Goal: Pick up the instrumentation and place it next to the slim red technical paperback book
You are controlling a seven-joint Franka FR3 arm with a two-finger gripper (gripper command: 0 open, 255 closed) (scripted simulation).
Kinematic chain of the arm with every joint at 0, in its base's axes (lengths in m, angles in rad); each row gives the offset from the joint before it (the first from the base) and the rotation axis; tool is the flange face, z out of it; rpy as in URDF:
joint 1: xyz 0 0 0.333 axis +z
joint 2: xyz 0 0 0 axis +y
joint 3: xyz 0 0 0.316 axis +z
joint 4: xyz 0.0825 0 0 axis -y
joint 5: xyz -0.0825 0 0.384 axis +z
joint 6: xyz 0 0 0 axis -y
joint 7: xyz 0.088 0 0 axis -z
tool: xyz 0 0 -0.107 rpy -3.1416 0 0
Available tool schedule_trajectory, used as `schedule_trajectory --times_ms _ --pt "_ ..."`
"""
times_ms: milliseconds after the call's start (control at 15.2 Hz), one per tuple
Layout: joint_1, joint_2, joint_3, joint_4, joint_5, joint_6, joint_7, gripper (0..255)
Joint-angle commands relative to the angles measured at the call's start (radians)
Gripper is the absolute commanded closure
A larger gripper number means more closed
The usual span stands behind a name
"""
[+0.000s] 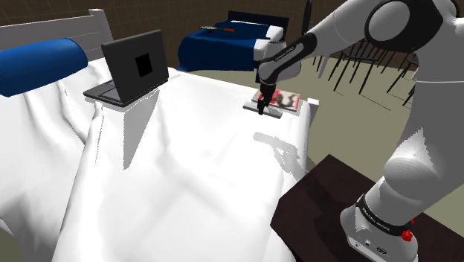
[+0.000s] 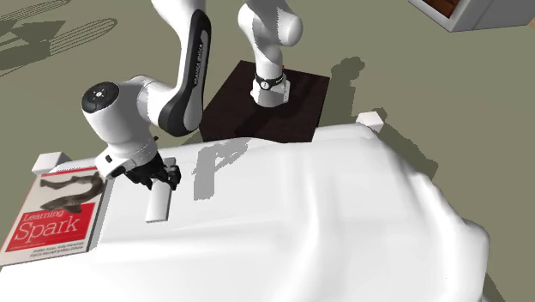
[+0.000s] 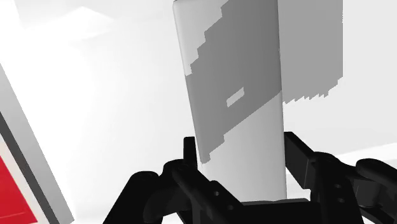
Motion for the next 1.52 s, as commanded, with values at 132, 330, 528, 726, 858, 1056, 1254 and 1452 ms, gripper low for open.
schedule_trajectory --times_ms 132,330,528,726,858,1056,1254,1452 --pt "-0.064 0.023 -0.019 0.040 0.012 -0.014 -0.091 255" --pt "-0.093 0.047 -0.027 0.063 0.016 -0.013 -0.131 255" --pt "-0.092 0.073 -0.028 0.060 0.014 0.017 -0.130 255" --pt "-0.091 0.101 -0.029 0.058 0.012 0.046 -0.128 255" --pt "-0.090 0.121 -0.030 0.059 0.011 0.065 -0.127 255" --pt "-0.089 0.151 -0.032 0.060 0.009 0.093 -0.125 255" --pt "-0.088 0.180 -0.033 0.064 0.007 0.119 -0.124 255" --pt "-0.088 0.180 -0.033 0.064 0.007 0.119 -0.124 255"
